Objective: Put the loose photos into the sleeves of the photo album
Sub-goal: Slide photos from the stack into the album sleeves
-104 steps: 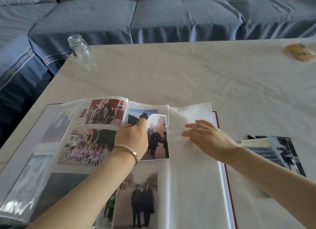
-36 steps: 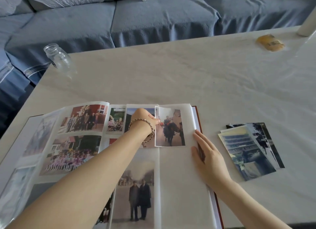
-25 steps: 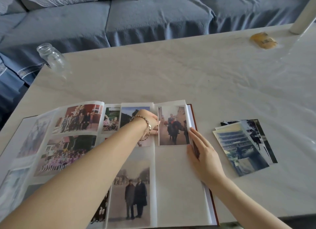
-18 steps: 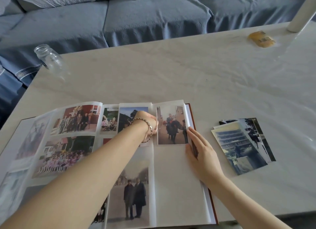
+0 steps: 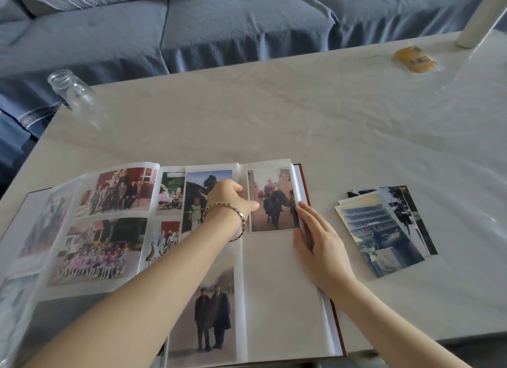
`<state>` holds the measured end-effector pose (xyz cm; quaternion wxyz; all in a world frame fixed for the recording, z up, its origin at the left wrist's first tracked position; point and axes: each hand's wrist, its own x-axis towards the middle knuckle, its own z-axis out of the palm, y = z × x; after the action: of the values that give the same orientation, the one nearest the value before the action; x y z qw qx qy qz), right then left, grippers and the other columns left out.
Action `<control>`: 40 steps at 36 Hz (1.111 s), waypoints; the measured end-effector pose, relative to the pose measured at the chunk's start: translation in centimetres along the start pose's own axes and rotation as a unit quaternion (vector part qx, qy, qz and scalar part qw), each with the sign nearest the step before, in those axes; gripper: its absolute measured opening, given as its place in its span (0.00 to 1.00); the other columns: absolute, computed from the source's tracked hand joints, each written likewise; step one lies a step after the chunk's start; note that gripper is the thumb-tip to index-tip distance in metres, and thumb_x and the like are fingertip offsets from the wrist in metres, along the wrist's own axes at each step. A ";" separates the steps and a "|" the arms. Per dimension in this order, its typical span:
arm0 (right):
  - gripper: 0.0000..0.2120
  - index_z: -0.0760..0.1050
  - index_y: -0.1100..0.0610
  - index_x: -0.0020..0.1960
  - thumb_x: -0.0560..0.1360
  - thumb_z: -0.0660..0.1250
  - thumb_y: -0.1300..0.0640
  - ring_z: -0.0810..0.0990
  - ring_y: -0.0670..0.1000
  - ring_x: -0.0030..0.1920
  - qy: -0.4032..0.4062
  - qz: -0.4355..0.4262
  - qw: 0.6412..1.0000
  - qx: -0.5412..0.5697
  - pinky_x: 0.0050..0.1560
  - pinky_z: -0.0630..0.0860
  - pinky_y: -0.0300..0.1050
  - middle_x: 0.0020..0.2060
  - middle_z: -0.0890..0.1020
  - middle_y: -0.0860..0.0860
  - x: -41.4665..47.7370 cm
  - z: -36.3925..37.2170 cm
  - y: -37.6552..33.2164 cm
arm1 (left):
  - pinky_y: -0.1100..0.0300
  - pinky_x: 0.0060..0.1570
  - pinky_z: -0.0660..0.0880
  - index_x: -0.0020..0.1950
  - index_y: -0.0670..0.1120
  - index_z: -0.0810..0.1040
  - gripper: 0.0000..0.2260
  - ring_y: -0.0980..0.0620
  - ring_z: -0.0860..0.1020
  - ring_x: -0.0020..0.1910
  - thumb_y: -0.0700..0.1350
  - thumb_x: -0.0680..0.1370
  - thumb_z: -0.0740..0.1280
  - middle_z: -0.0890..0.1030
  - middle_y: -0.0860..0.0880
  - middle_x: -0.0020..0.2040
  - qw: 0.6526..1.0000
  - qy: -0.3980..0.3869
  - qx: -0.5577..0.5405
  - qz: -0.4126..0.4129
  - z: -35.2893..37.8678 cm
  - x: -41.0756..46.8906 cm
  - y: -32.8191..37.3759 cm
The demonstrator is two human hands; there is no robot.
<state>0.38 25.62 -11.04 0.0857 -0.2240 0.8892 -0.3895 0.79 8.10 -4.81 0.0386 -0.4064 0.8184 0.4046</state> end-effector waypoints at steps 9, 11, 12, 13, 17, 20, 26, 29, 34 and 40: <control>0.21 0.68 0.53 0.70 0.78 0.62 0.58 0.67 0.45 0.68 -0.002 0.007 1.000 0.009 0.66 0.58 0.33 0.70 0.67 0.44 0.0 -0.2 -0.3 | 0.54 0.44 0.80 0.52 0.43 0.76 0.13 0.50 0.80 0.32 0.38 0.70 0.74 0.82 0.47 0.38 0.994 0.032 -0.104 -0.008 0.4 -0.1 -1.4; 0.20 0.68 0.53 0.70 0.78 0.62 0.58 0.67 0.43 0.68 -0.017 0.011 1.000 0.020 0.65 0.58 0.31 0.69 0.67 0.43 0.1 -0.5 -0.5 | 0.54 0.44 0.80 0.51 0.43 0.75 0.12 0.50 0.79 0.32 0.37 0.71 0.73 0.82 0.46 0.38 0.994 0.035 -0.106 0.004 0.4 0.0 -1.5; 0.20 0.68 0.53 0.69 0.78 0.62 0.58 0.67 0.43 0.68 -0.028 0.012 0.999 0.027 0.64 0.59 0.29 0.68 0.67 0.42 0.1 -0.7 -0.7 | 0.53 0.46 0.79 0.50 0.44 0.75 0.11 0.49 0.79 0.34 0.37 0.71 0.72 0.82 0.47 0.38 0.995 0.038 -0.090 0.021 0.5 0.0 -1.5; 0.19 0.69 0.53 0.69 0.78 0.62 0.58 0.68 0.43 0.67 -0.038 0.012 0.999 0.024 0.63 0.59 0.29 0.68 0.68 0.42 0.1 -1.2 -0.7 | 0.52 0.48 0.79 0.50 0.45 0.74 0.10 0.49 0.80 0.37 0.37 0.72 0.71 0.81 0.48 0.37 0.996 0.042 -0.063 0.046 0.6 -0.1 -1.6; 0.18 0.71 0.54 0.67 0.78 0.63 0.57 0.67 0.47 0.68 -0.014 0.007 0.997 -0.079 0.64 0.58 0.35 0.69 0.68 0.46 -0.3 -4.0 -0.3 | 0.61 0.52 0.74 0.59 0.43 0.74 0.12 0.51 0.77 0.49 0.36 0.76 0.65 0.78 0.49 0.47 0.974 0.071 0.084 0.196 0.7 -1.3 -2.5; 0.24 0.66 0.53 0.71 0.77 0.63 0.50 0.61 0.51 0.72 0.001 0.064 0.984 -0.169 0.71 0.56 0.45 0.73 0.62 0.50 -0.9 -6.5 1.1 | 0.65 0.66 0.60 0.67 0.45 0.69 0.18 0.52 0.67 0.66 0.42 0.77 0.65 0.69 0.48 0.66 0.932 0.034 0.212 0.291 0.6 -2.4 -3.6; 0.36 0.56 0.58 0.74 0.75 0.57 0.37 0.54 0.54 0.75 -0.080 0.141 0.942 -0.294 0.73 0.52 0.49 0.75 0.57 0.55 -2.0 -8.2 3.7 | 0.64 0.68 0.37 0.74 0.52 0.60 0.20 0.58 0.45 0.75 0.45 0.82 0.53 0.51 0.54 0.77 0.882 -0.039 0.313 0.349 0.1 -3.7 -6.4; 0.25 0.69 0.58 0.65 0.76 0.59 0.41 0.67 0.53 0.68 -0.067 0.101 0.943 -0.310 0.67 0.64 0.46 0.68 0.69 0.54 -2.2 -8.5 3.7 | 0.67 0.66 0.35 0.74 0.52 0.60 0.19 0.64 0.40 0.69 0.44 0.82 0.53 0.52 0.55 0.76 0.889 -0.039 0.288 0.353 -0.4 -3.6 -7.2; 0.13 0.75 0.57 0.52 0.80 0.55 0.52 0.76 0.54 0.47 -0.074 0.091 0.947 -0.300 0.41 0.66 0.43 0.52 0.78 0.52 -2.0 -9.5 2.7 | 0.59 0.70 0.45 0.66 0.48 0.73 0.17 0.54 0.53 0.74 0.37 0.78 0.61 0.63 0.50 0.73 0.888 0.002 0.262 0.379 -0.7 -3.5 -8.2; 0.11 0.76 0.59 0.48 0.79 0.56 0.58 0.74 0.59 0.37 -0.026 0.114 0.946 -0.303 0.36 0.70 0.48 0.37 0.79 0.57 -2.0 -10.4 2.3 | 0.57 0.58 0.72 0.40 0.46 0.83 0.21 0.44 0.82 0.51 0.25 0.56 0.76 0.84 0.47 0.49 0.853 0.030 0.237 0.465 -0.9 -3.9 -8.7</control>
<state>-2.00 34.75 -5.63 0.0810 -0.1467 0.9823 -0.0834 9.67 6.98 -8.20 -0.0839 0.0308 0.9836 0.1570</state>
